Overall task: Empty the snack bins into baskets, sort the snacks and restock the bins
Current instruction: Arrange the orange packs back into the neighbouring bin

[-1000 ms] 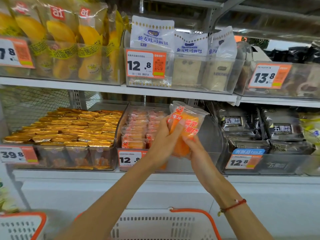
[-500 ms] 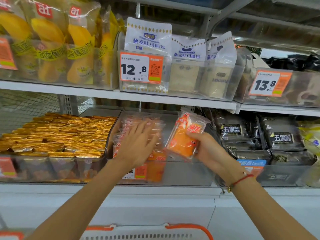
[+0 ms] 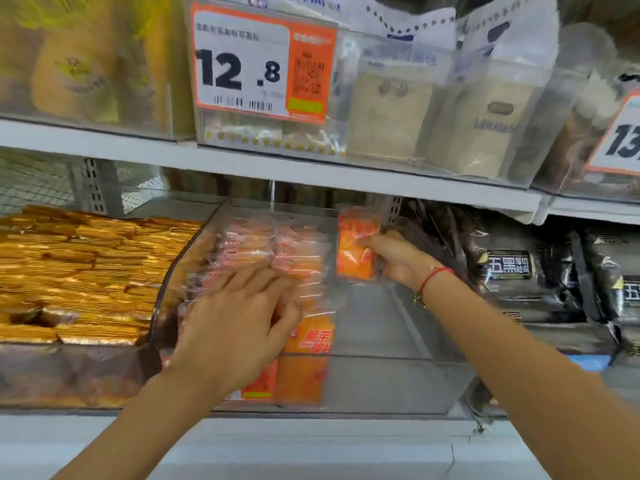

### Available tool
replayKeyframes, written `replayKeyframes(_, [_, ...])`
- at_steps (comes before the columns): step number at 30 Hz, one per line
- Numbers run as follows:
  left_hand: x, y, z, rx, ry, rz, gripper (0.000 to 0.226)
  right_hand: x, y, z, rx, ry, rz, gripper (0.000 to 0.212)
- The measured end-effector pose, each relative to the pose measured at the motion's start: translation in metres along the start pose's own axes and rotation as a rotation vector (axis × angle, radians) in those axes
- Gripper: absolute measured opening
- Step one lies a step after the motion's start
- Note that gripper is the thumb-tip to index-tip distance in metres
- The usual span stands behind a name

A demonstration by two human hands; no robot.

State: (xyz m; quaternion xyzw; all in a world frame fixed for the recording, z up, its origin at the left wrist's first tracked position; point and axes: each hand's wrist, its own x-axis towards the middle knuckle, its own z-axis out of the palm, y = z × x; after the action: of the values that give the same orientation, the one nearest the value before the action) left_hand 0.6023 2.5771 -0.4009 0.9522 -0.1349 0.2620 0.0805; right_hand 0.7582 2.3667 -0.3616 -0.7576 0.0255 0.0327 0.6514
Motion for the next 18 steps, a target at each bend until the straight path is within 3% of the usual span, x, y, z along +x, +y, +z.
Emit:
replayKeyframes(2, [-0.001, 0.001, 0.000, 0.012, 0.002, -0.012, 0.051, 0.017, 0.005, 0.003, -0.030, -0.094, 0.065, 0.010])
replayKeyframes(5, [-0.001, 0.000, 0.001, 0.022, 0.005, -0.014, 0.050, 0.029, 0.009, 0.004, -0.073, -0.158, 0.099, 0.035])
replayKeyframes(10, [-0.002, 0.002, 0.000, 0.046, 0.026, -0.039, 0.048, 0.041, 0.035, 0.002, -0.017, -0.054, 0.006, 0.069])
replayKeyframes(13, [-0.001, 0.003, 0.001, 0.049, 0.033, -0.041, 0.047, 0.040, 0.043, 0.001, -0.010, -0.018, -0.025, 0.069])
replayKeyframes(18, [-0.004, 0.003, 0.001, 0.051, 0.053, -0.048, 0.043, 0.040, 0.044, -0.011, -0.134, -0.097, -0.018, 0.077])
